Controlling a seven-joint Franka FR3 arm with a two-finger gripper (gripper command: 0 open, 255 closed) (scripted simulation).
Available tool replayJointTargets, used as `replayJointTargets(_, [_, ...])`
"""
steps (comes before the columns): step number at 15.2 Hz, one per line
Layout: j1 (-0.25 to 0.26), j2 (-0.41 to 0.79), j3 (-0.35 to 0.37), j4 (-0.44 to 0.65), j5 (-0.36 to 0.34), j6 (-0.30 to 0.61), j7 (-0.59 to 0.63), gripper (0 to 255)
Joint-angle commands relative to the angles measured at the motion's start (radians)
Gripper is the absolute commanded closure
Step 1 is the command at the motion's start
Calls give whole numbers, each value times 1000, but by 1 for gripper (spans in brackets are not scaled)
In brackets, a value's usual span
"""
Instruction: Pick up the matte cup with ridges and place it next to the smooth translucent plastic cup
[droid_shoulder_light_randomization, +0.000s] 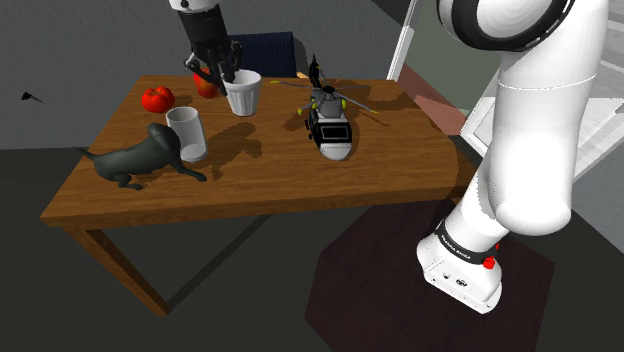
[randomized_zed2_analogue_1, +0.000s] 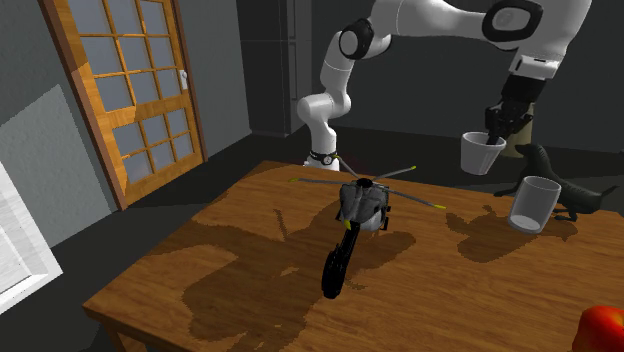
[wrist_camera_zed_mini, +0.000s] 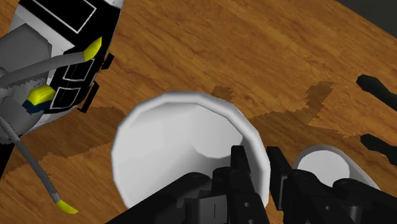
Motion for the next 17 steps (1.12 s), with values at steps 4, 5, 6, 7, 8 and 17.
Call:
replayJointTargets(4, [-5, -3, -1, -72, 0, 69, 9, 255])
replayJointTargets(5, [-6, -3, -1, -85, -1, 82, 11, 255])
replayJointTargets(6, [-7, -3, -1, -99, -1, 95, 13, 255])
replayJointTargets(7, [-8, -3, -1, -112, -1, 109, 15, 255])
replayJointTargets(8, [-9, -2, -1, -124, -2, 121, 16, 255])
replayJointTargets(17, [-13, 13, -4, -222, -9, 233, 34, 255])
